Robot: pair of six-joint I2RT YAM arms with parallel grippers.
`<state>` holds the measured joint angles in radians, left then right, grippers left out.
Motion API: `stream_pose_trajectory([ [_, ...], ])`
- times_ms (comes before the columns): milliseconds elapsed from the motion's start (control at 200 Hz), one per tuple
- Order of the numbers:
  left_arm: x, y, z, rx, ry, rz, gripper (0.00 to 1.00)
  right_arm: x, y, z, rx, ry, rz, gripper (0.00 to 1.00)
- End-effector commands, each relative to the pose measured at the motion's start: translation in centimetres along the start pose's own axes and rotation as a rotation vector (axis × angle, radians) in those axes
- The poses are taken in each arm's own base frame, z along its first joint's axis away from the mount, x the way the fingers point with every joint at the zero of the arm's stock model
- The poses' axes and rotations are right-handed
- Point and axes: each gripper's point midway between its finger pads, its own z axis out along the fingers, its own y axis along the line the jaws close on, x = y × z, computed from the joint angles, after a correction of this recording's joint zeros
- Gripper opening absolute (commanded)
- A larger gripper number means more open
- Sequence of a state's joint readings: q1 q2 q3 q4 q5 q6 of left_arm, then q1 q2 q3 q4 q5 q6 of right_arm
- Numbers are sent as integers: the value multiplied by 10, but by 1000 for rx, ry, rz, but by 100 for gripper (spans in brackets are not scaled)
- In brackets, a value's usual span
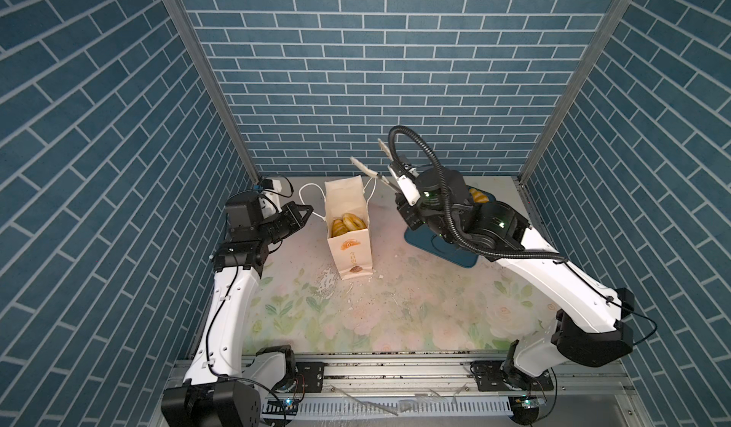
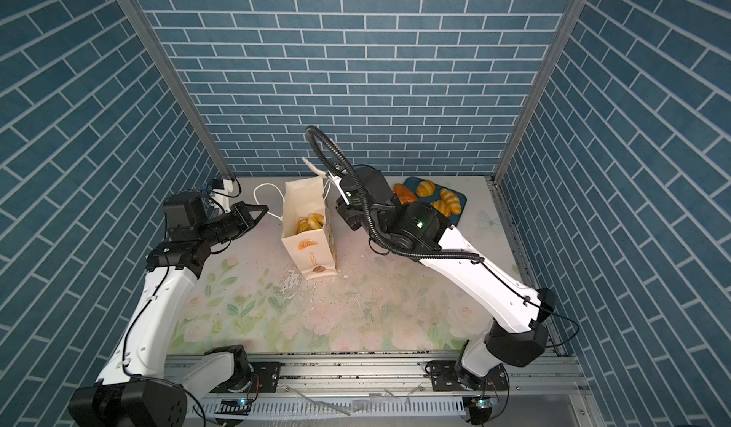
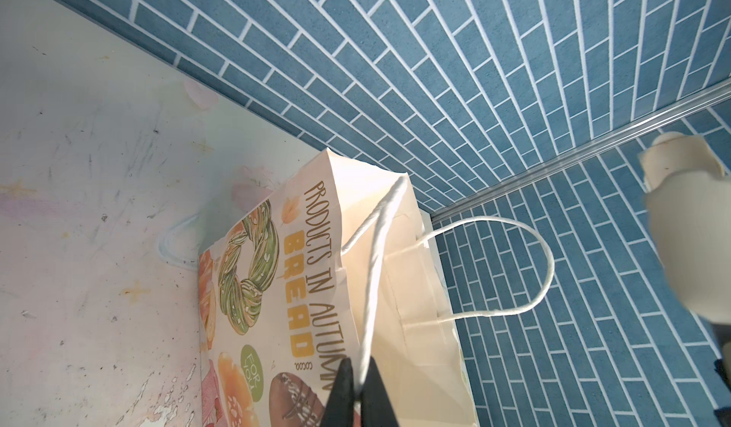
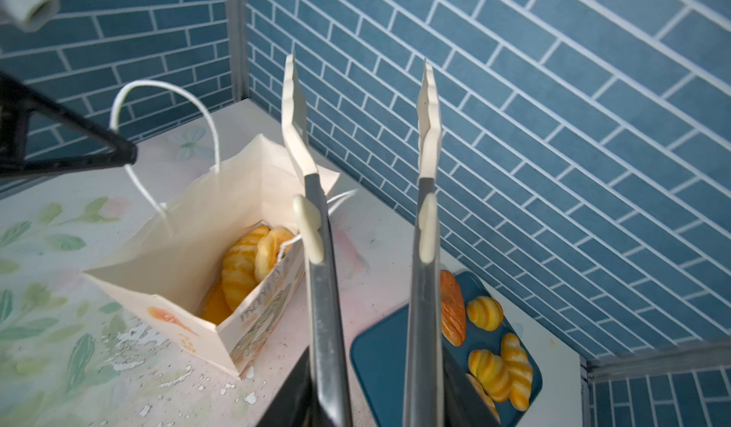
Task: Place the fake bread into the paper bag
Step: 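Move the empty tongs back over the tray with the right gripper, then lower the tongs onto the large glazed croissant ring and pinch it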
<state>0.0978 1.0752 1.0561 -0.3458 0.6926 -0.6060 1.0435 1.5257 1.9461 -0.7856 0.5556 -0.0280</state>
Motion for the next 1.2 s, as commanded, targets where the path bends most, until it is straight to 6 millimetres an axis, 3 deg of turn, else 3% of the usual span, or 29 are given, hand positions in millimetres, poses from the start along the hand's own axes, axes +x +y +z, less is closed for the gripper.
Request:
stream_pose_trajectory([
  [0,-4,-6,-6,5,-17,23,8,6,-61,-19,166,-4,187,45],
  [175,-5,-8,-7,9,-19,29,9,58,-109,-24,297,89,344,46],
  [360,-4,-8,-7,11,-17,29,9,129,-133,-20,381,248,480,46],
  [620,0,-5,-6,5,-8,21,9,212,-133,-11,425,518,564,46],
  [785,1,-4,-6,4,-4,17,9,255,-129,-4,427,640,627,46],
  [945,1,-3,-5,4,-2,18,9,282,-116,12,370,727,656,46],
  [1195,-1,-5,-5,6,-3,20,8,302,-97,40,276,822,649,46],
])
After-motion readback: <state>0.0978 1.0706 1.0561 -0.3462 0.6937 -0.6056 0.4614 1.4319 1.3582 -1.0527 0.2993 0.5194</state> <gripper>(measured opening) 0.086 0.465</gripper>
